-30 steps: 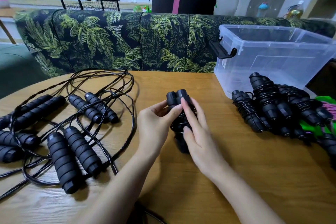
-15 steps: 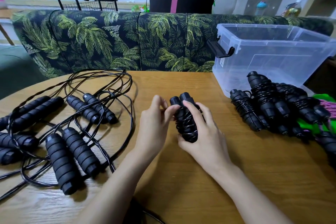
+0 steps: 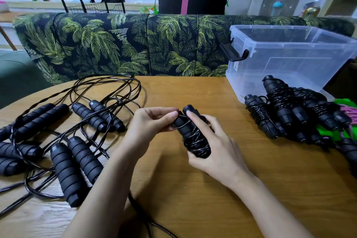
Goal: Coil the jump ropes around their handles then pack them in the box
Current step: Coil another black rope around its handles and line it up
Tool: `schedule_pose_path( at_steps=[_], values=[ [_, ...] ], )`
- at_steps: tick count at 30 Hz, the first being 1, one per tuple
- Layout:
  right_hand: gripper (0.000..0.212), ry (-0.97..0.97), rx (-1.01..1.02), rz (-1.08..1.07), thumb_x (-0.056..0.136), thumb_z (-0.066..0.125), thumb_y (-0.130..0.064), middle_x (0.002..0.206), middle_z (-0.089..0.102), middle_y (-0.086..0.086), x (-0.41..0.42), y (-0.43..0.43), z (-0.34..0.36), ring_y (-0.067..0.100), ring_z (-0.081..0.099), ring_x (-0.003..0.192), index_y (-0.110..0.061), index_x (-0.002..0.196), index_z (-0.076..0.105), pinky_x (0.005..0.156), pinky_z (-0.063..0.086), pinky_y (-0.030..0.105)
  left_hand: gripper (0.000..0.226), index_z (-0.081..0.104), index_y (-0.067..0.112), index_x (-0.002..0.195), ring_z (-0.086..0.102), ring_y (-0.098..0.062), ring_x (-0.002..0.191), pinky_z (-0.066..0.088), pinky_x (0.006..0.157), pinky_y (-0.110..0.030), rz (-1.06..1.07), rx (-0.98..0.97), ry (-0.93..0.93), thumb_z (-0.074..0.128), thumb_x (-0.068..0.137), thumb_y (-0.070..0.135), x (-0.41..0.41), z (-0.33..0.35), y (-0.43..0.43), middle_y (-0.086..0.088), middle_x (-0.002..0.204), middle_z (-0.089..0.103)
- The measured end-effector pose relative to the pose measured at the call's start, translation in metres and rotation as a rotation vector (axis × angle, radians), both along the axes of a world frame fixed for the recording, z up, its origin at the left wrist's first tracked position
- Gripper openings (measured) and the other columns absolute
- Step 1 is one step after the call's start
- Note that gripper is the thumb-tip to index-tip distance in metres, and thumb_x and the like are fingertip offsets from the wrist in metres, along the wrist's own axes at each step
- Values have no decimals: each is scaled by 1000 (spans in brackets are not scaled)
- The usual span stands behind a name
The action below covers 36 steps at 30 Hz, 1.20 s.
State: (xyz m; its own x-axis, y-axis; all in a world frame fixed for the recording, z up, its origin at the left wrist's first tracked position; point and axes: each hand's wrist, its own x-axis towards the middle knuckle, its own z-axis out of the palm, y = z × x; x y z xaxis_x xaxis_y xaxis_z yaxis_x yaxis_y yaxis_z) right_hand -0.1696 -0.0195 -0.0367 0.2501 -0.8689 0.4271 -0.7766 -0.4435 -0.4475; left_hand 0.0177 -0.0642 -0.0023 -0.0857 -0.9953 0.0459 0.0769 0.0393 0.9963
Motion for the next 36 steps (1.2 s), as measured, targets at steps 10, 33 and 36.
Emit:
schedule_pose_path(
  at_steps=[10,33,36],
  values=[
    [102,36,-9,36,72,70,-44,135,37,-15,-2,1,0,16,65,80,-63,146,2,70,57,36,18,79,10,87,66,-11,64,55,61,-18,-102,62,37,69,73,17,11,6,1,-11,80,75],
    [81,-106,-217,76,70,72,-42,133,43,-5,5,-2,-10,16,65,85,-41,143,37,62,60,35,48,77,14,64,68,-5,65,54,61,-16,-220,206,117,47,92,-12,8,2,-4,-1,71,72],
    [77,-173,-230,82,70,74,-39,132,45,-5,5,-4,-13,15,65,87,-39,139,42,64,60,34,41,75,14,74,65,-1,66,53,62,-14,-249,245,113,47,96,-4,9,-3,-6,2,72,70]
  ],
)
